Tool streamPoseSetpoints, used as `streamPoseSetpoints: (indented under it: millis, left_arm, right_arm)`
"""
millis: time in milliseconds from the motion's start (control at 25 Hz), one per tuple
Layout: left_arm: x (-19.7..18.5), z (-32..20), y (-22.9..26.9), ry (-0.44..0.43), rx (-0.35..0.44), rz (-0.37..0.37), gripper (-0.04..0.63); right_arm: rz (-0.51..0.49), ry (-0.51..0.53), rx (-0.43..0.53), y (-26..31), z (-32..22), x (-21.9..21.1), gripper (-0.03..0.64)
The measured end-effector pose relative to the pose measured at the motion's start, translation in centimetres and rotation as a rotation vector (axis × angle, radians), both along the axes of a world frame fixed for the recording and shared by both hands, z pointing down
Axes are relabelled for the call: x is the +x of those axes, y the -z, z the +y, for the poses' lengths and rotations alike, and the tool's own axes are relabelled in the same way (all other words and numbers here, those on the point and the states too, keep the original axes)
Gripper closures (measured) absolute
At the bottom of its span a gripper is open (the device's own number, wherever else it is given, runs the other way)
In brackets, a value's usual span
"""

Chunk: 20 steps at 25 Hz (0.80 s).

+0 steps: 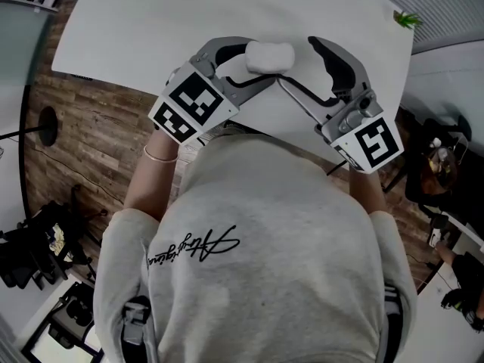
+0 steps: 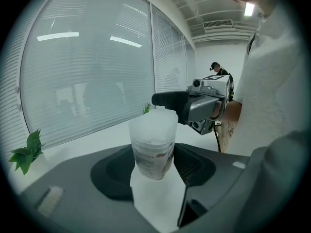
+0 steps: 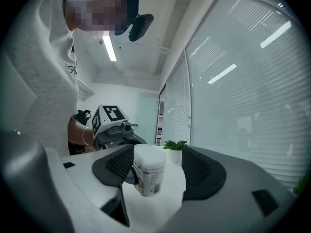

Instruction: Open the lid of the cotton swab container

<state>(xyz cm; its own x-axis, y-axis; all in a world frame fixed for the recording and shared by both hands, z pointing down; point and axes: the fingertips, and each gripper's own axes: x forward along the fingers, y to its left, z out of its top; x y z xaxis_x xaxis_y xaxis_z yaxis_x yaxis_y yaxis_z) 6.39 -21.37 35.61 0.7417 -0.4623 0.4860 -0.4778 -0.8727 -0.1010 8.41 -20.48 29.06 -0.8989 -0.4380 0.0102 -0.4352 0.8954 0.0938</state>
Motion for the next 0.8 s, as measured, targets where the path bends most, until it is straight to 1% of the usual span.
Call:
streamPoseSetpoints:
  millis: [80,240,360,480,600,760,800]
  left_arm:
    - [0.4,0.3,0.2,-0.008,0.003,-0.001,0.35]
    - [1.0,1.0,0.9,-0.026,0.012,0.01,0.35]
    - [1.1,1.5,1.0,-0.046,0.008,0.026,0.35]
    - [0.6,1.8,1.1,-0.07,-0.006,0.041,0.35]
    - [-0.2,2.0,1.2,-0.101,-0.014,0.04,0.351]
    - [-1.8,1.5,1.6,-0.134,-0.009,0.032,0.351]
    - [-2.2,1.4,1.7,-0.145,-0.008,0.028,0.351]
  right_arm:
    - [0.015,0.044,0.014,0.3,0.5,-0.5,0.321]
    - [0.077,0.136,0.049,0.4,1.4,-1.5,0.321]
    - [0.117,0.18,0.065,0.2,1.7,-2.2,0.321]
    - [0.124,0.216,0.062,0.2,1.8,-3.3,0.321]
    - [0.142,0.239,0.057,0.4,1.7,-4.4,0.328]
    - [0.161,0.273,0.056,0.7,1.5,-6.4,0.355]
    - [0.167,0.281,0.059,0.8,1.5,-6.8,0.374]
